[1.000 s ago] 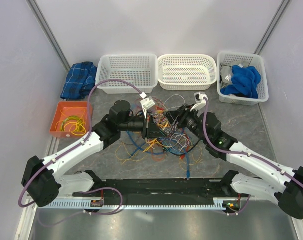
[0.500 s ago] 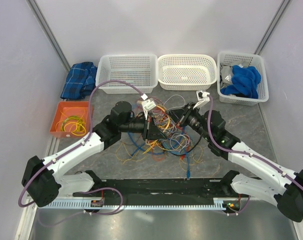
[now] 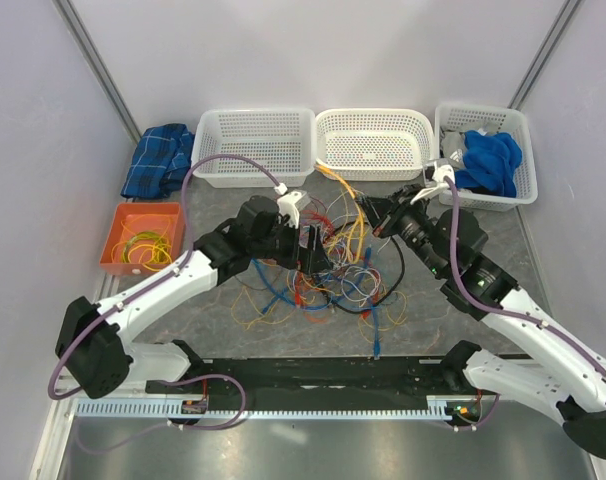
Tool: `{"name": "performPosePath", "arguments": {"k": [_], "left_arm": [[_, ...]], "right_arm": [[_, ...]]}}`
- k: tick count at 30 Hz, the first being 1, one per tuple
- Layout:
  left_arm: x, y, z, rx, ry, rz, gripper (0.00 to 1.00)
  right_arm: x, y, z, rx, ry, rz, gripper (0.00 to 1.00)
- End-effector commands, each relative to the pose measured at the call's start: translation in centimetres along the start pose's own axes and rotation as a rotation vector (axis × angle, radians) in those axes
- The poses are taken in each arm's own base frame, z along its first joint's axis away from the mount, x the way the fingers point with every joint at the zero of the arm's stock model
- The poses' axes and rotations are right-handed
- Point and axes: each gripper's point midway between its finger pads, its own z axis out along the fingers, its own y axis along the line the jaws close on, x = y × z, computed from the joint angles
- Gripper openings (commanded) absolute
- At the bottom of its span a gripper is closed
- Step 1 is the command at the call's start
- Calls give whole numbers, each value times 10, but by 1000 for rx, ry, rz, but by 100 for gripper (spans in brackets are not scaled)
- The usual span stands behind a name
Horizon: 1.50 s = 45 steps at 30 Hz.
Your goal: Untangle the cables
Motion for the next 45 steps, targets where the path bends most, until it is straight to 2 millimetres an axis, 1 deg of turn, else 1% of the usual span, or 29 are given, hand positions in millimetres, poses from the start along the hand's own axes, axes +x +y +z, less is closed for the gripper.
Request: {"name": "performPosePath", "arguments": {"k": [1,3,4,7,8,9,10,11,12,14,15,17,18,19,22,24,25,28,29,31,33,35,36,37,39,41,43,44,45], "left_arm": [[-36,30,-32,-259,-131,-44,100],[-44,41,-43,-339,-175,-70,100],[-49,48,-50,-389,-211,-87,100],[-62,51,-74,-432,-324,-111,100],[-70,47,-79,-416,-372,-107,100],[-78,40,-93,-394,-431,-103,100],[-76,40,-95,-384,-446,-94,100],[-81,35,-101,-359,-481,-82,100],[-90,26,-105,-317,-530,-68,100],[-94,10,-113,-232,-570,-34,100],[-102,0,-116,-182,-607,-19,100],[-102,-17,-116,-86,-616,15,100],[-110,-30,-118,-23,-648,38,100],[-103,-38,-113,34,-625,53,100],[-104,-60,-106,180,-645,106,100],[-102,-65,-96,238,-634,113,100],[-102,-75,-95,305,-647,126,100],[-94,-79,-79,383,-620,114,100],[-100,-87,-84,422,-656,130,100],[-95,-86,-72,451,-630,117,100],[-97,-91,-69,473,-638,127,100],[-98,-90,-59,475,-619,122,100],[-103,-95,-60,494,-630,130,100],[-101,-94,-51,497,-608,118,98],[-106,-102,-48,526,-611,124,95],[-103,-105,-36,554,-572,113,90],[-103,-117,-34,595,-556,124,88],[-102,-116,-26,590,-543,122,88],[-102,-122,-24,600,-542,126,88]], "right_arm": [[-57,4,-17,61,-116,-96,0],[-69,4,-22,81,-134,-116,0],[-80,10,-26,71,-157,-120,0],[-87,12,-31,70,-161,-124,0],[-85,12,-32,69,-155,-123,0],[-84,12,-32,67,-152,-121,0],[-81,11,-32,65,-146,-121,0],[-80,11,-32,65,-141,-116,0],[-77,10,-32,64,-136,-112,0],[-71,10,-30,57,-119,-106,0],[-71,11,-30,49,-119,-100,0],[-68,16,-29,24,-114,-92,0],[-67,17,-28,18,-111,-84,0],[-68,18,-28,15,-114,-79,0],[-68,24,-27,-14,-105,-68,0],[-66,29,-27,-36,-96,-53,0],[-65,30,-26,-43,-91,-41,0],[-63,36,-26,-73,-80,-19,0],[-63,39,-26,-83,-77,-9,0],[-62,43,-27,-102,-69,3,0],[-62,46,-28,-119,-65,21,0],[-59,51,-28,-142,-52,32,0],[-59,53,-27,-151,-48,41,0],[-56,54,-27,-159,-37,45,0],[-52,53,-26,-158,-28,52,0],[-48,51,-26,-155,-21,55,0],[-45,48,-26,-148,-18,53,0],[-44,48,-25,-147,-17,56,0],[-42,48,-26,-148,-12,57,0]]}}
